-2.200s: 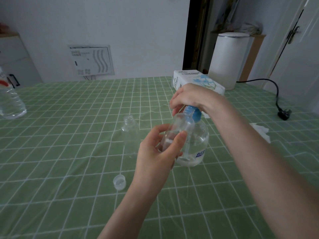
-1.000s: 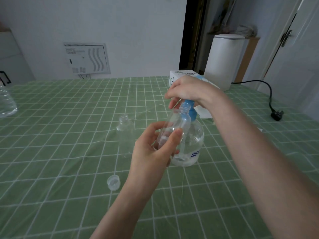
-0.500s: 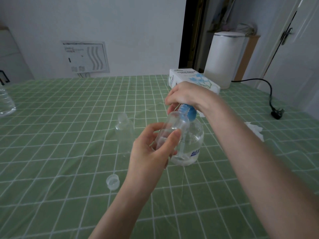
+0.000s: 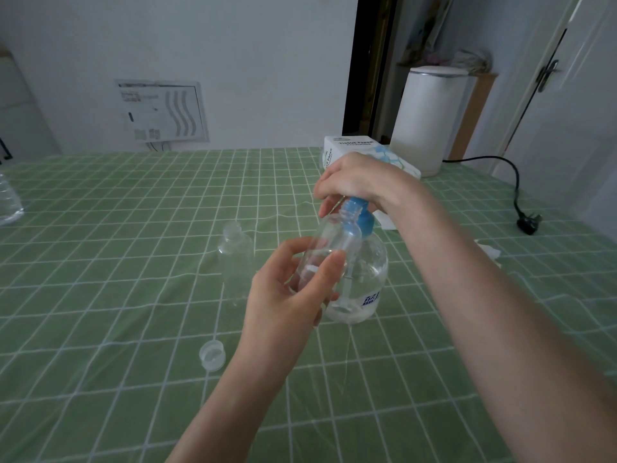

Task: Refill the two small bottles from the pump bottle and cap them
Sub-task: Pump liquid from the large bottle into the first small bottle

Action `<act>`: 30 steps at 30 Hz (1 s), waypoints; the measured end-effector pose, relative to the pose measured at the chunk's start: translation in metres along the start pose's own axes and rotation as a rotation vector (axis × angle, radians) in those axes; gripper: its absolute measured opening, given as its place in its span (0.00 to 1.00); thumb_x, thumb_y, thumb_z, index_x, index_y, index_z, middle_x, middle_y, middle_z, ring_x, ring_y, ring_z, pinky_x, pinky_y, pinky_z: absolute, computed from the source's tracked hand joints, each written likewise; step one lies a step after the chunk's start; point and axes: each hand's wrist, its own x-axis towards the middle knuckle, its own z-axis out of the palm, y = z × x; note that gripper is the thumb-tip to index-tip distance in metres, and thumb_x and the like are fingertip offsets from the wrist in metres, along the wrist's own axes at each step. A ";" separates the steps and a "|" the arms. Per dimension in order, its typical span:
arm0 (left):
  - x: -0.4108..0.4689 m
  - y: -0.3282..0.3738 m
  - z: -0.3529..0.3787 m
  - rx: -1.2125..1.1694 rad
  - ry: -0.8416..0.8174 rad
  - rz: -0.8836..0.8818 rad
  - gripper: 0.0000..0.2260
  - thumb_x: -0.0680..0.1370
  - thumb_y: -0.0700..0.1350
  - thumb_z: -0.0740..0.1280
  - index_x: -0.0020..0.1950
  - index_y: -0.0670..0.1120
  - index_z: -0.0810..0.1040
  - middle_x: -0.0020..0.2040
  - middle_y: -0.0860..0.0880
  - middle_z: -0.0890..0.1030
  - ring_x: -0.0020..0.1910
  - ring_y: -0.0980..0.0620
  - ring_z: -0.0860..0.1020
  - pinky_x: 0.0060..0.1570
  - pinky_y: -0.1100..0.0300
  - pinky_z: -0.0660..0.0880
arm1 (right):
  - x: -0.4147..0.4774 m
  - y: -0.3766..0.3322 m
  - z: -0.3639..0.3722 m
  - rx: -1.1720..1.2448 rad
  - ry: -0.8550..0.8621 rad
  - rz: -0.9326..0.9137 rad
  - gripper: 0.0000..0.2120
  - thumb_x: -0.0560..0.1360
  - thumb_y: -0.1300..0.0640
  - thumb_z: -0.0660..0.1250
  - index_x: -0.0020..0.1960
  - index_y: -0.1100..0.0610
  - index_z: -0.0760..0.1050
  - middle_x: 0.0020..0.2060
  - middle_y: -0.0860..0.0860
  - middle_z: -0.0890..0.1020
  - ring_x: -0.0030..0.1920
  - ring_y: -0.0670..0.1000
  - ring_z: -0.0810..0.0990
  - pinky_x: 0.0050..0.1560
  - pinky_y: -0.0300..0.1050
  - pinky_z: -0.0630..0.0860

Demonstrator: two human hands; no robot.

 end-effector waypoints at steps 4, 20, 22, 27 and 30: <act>-0.001 -0.002 -0.001 0.020 -0.001 -0.007 0.15 0.64 0.57 0.69 0.46 0.52 0.80 0.36 0.54 0.83 0.30 0.57 0.80 0.24 0.69 0.69 | 0.001 0.004 0.006 -0.020 -0.021 0.021 0.18 0.76 0.56 0.67 0.64 0.59 0.76 0.57 0.58 0.82 0.59 0.59 0.80 0.63 0.55 0.76; 0.001 0.002 0.000 0.000 -0.009 0.000 0.11 0.64 0.57 0.69 0.43 0.56 0.80 0.36 0.54 0.83 0.30 0.57 0.79 0.25 0.69 0.70 | 0.004 0.003 -0.002 -0.003 0.020 -0.023 0.14 0.76 0.54 0.67 0.59 0.58 0.78 0.52 0.56 0.85 0.53 0.56 0.82 0.51 0.47 0.78; 0.000 0.001 -0.001 0.004 -0.010 0.001 0.12 0.63 0.57 0.69 0.44 0.55 0.80 0.37 0.54 0.83 0.30 0.57 0.79 0.25 0.69 0.70 | 0.003 0.003 -0.001 -0.008 0.008 -0.003 0.15 0.76 0.54 0.67 0.61 0.58 0.77 0.53 0.56 0.84 0.56 0.57 0.82 0.56 0.51 0.78; 0.000 0.000 -0.001 0.014 -0.005 -0.005 0.14 0.63 0.58 0.69 0.44 0.55 0.80 0.37 0.54 0.83 0.30 0.57 0.80 0.25 0.69 0.70 | 0.002 0.005 0.001 -0.027 -0.023 0.032 0.17 0.75 0.53 0.68 0.62 0.57 0.77 0.55 0.56 0.83 0.56 0.57 0.81 0.54 0.50 0.77; 0.000 -0.002 -0.001 0.019 0.003 -0.010 0.14 0.63 0.58 0.69 0.44 0.54 0.80 0.36 0.53 0.83 0.30 0.57 0.80 0.24 0.70 0.69 | 0.003 0.007 0.005 -0.015 -0.056 0.053 0.17 0.74 0.54 0.68 0.62 0.58 0.77 0.56 0.57 0.82 0.56 0.59 0.81 0.55 0.50 0.77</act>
